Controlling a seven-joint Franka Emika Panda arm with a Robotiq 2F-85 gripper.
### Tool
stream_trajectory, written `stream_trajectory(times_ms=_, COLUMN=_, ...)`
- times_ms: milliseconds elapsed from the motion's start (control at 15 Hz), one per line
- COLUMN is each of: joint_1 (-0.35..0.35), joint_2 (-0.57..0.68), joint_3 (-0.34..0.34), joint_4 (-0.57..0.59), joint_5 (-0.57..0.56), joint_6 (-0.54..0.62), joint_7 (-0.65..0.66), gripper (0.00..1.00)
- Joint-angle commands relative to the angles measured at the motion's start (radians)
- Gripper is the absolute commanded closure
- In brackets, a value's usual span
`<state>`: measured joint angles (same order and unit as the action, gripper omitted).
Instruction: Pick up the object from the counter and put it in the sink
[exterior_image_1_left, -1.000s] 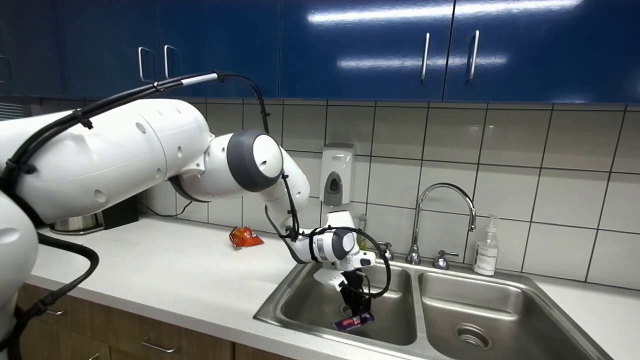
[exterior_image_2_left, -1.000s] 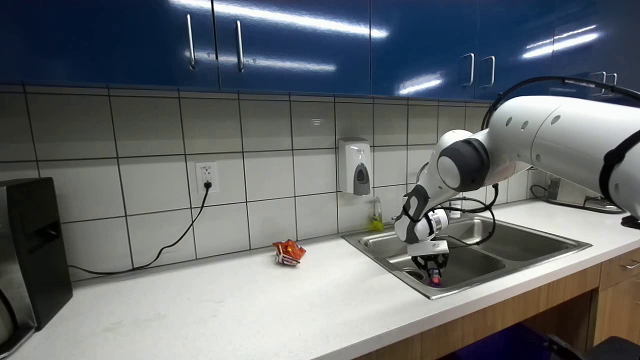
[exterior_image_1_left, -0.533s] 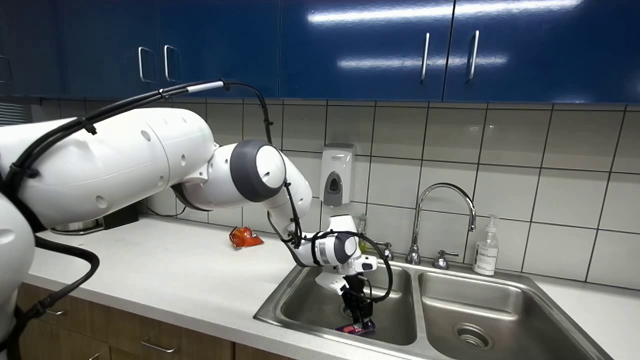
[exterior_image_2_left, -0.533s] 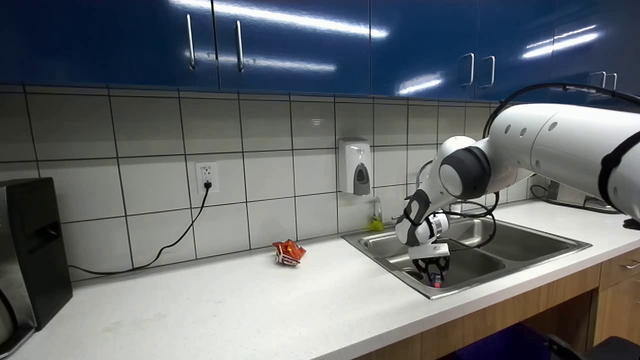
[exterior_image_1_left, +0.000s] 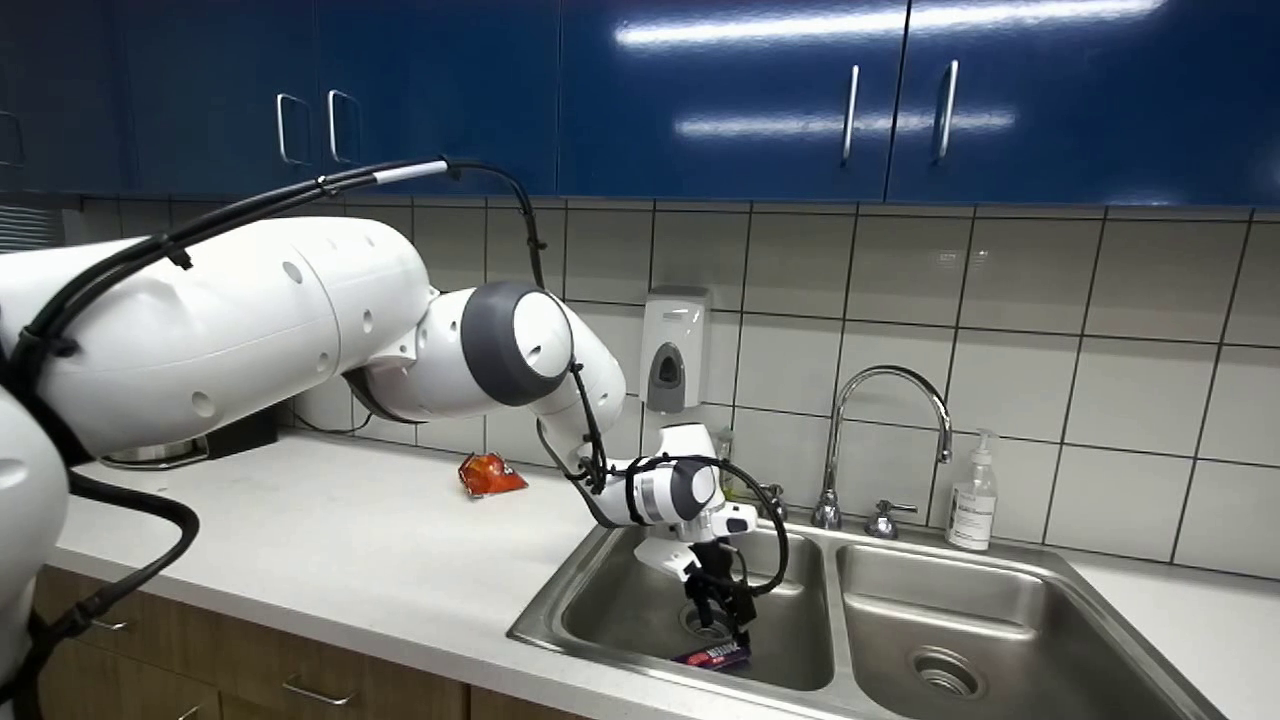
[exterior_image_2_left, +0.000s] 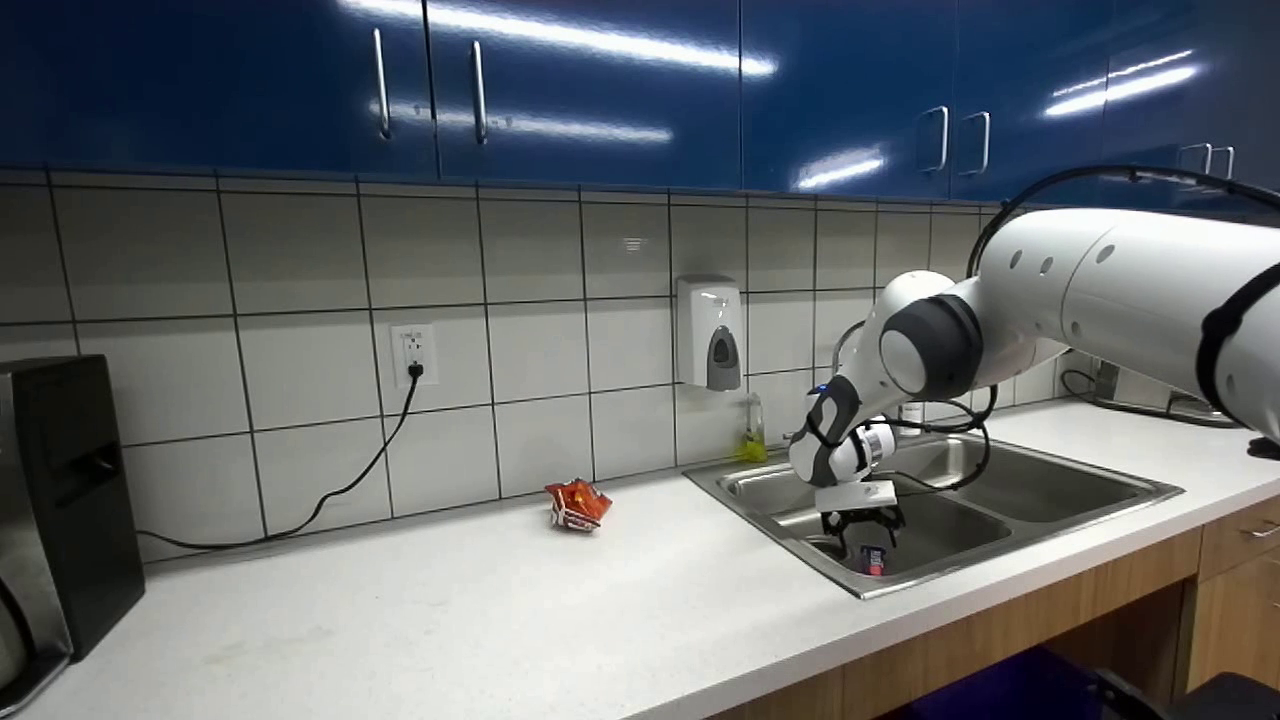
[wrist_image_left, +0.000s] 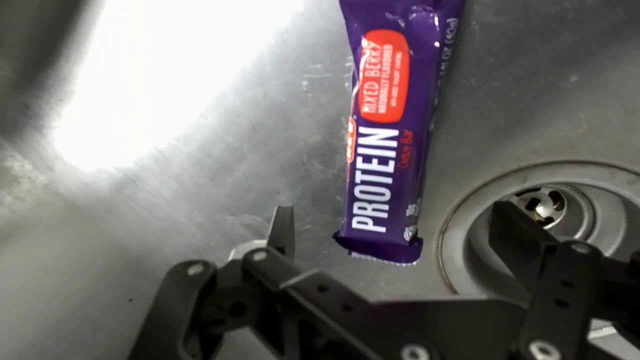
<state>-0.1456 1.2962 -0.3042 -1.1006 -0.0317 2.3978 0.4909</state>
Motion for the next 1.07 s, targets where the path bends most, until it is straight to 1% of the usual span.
stream_trajectory(times_ms=0, joint_1=0.019, joint_2=-0.086, joint_3=-0.009, joint_4=-0.066, joint_5=-0.016, joint_6=-0.002, joint_7=-0.027, gripper=0.00)
stream_trajectory(times_ms=200, joint_1=0.032, joint_2=-0.143, joint_3=-0.012, joint_4=-0.113, joint_5=-0.029, joint_6=-0.004, joint_7=-0.069, gripper=0.00)
stream_trajectory(times_ms=267, joint_1=0.030, joint_2=-0.165, joint_3=-0.002, joint_4=-0.134, joint_5=-0.035, joint_6=-0.001, joint_7=-0.109, gripper=0.00)
stream_trajectory(times_ms=467, joint_1=0.026, joint_2=-0.226, joint_3=0.015, joint_4=-0.211, joint_5=-0.048, joint_6=0.056, joint_7=-0.242, gripper=0.00)
stream_trajectory(times_ms=667, joint_1=0.009, joint_2=-0.295, joint_3=0.053, joint_4=-0.308, joint_5=-0.043, joint_6=0.135, joint_7=-0.413, gripper=0.00)
stream_trajectory(times_ms=800, joint_1=-0.026, joint_2=-0.338, joint_3=0.105, joint_4=-0.362, joint_5=-0.046, joint_6=0.173, joint_7=-0.517, gripper=0.00)
stream_trajectory(times_ms=933, joint_1=-0.048, joint_2=-0.379, joint_3=0.137, joint_4=-0.417, joint_5=-0.040, joint_6=0.191, joint_7=-0.591, gripper=0.00)
stream_trajectory(times_ms=1000, joint_1=-0.042, joint_2=-0.397, joint_3=0.130, joint_4=-0.443, joint_5=-0.048, joint_6=0.184, joint_7=-0.597, gripper=0.00)
